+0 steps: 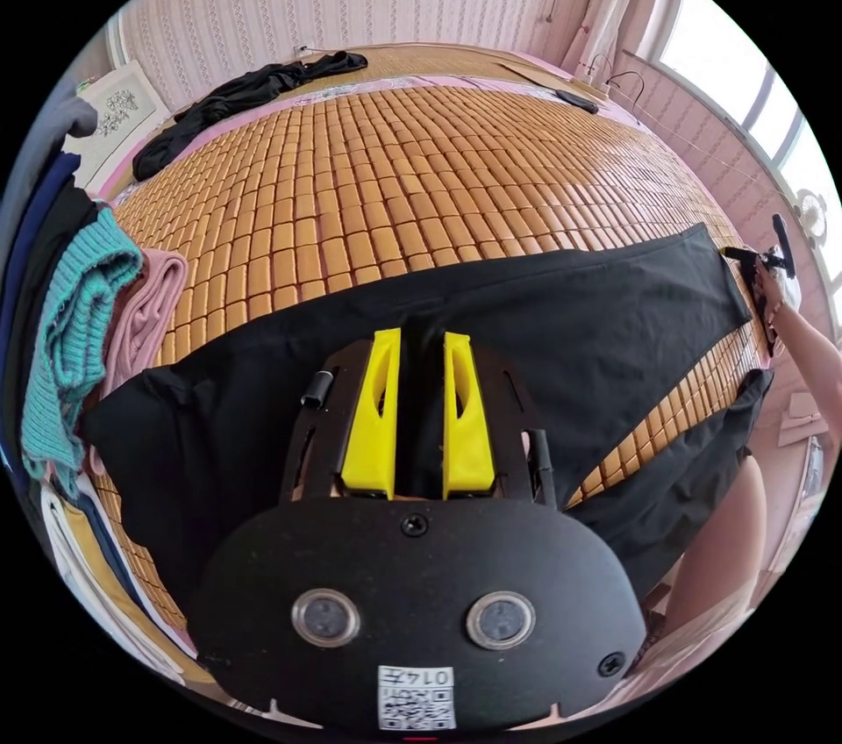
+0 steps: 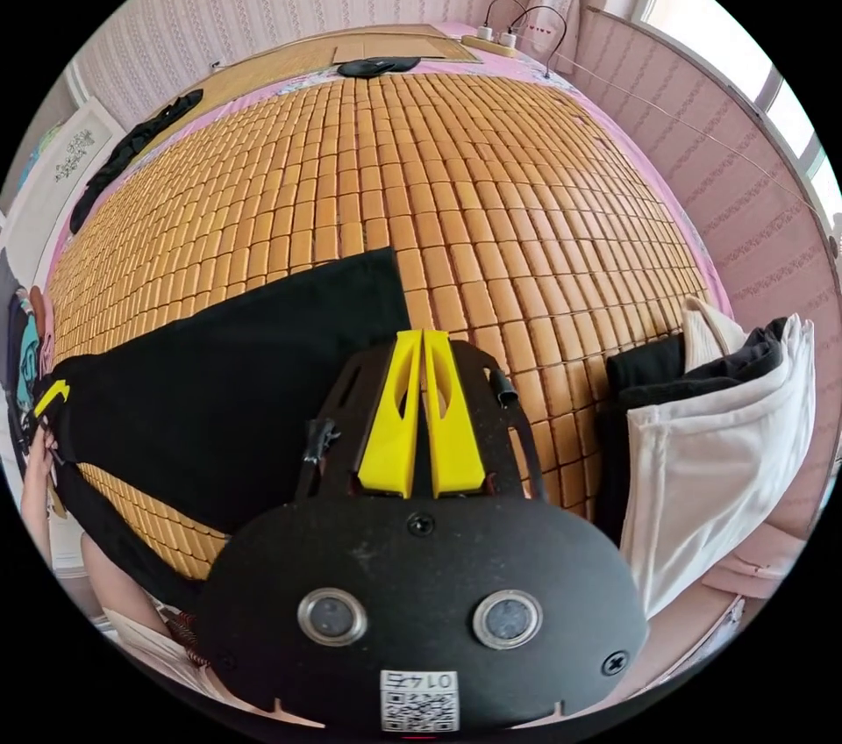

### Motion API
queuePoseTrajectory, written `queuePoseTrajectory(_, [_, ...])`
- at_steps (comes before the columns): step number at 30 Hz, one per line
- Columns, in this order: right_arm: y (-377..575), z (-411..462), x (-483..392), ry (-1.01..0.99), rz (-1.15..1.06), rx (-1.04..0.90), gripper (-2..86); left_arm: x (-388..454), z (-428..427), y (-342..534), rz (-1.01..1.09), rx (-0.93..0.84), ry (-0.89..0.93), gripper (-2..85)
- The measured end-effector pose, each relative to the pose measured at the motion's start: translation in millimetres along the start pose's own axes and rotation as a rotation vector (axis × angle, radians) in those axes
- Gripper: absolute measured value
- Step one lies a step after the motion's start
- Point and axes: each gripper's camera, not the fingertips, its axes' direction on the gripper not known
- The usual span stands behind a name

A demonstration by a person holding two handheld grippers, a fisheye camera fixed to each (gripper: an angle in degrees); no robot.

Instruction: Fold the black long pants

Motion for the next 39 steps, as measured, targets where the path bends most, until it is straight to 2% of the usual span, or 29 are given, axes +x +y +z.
queuePoseTrajectory(4, [-6.2,-6.5,-2.9,0.099,-0.016,0.041,-0.2,2.4,4.1,5.0,0.008,0.008,-0.001,8.2])
queuePoseTrajectory(7, [-4.4,-24.0,3.6,-0.018,-0.012,0.165,3.2,2.1,6.1,7.4,0.011,0.003,0.009,8.2])
queuePoseTrajectory(10, [-16.9,-17.2,18.9,-0.124,-0.001,0.079,11.9,1.4,7.8,10.1,0.014,-0.003,0.022,8.2])
queuePoseTrajectory(11, [-20.7,-12.3,21.4,-0.172,-0.027,0.036,12.1,1.2,8.7,12.4,0.012,0.004,0.025,8.2])
queuePoseTrajectory(14, [-21.5,-15.1,17.6,-0.086,-0.069,0.043,4.4,1.9,11.1,17.4,0.010,0.019,0.033,8.1])
queuePoseTrajectory(17, [-24.3,-18.2,10.4,-0.035,-0.135,0.033,2.0,4.1,12.2,17.9,0.011,0.016,0.018,7.9])
queuePoseTrajectory(21, [-44.2,-28.3,23.5,-0.047,-0.121,0.043,3.2,3.8,13.7,15.1,-0.011,0.029,-0.051,7.2])
queuePoseTrajectory(25, [-53.9,-49.1,48.5,-0.105,-0.036,0.034,10.4,-6.9,10.4,13.7,-0.057,0.014,0.040,7.0])
queuePoseTrajectory(30, [34.7,-116.7,89.5,-0.202,-0.096,0.145,10.8,31.0,-61.9,51.8,0.224,0.100,0.055,7.9])
queuePoseTrajectory(33, [127.0,-135.0,113.5,-0.140,-0.077,0.070,10.6,80.9,-91.7,96.4,0.322,0.103,0.182,8.2])
queuePoseTrajectory(35, [199.8,-130.3,134.3,-0.120,0.029,-0.022,14.5,115.5,-94.1,123.0,0.358,0.076,0.228,8.7])
queuePoseTrajectory(39, [269.8,-106.2,161.3,-0.224,0.204,-0.098,15.8,178.8,-69.6,154.6,0.428,0.025,0.233,10.1])
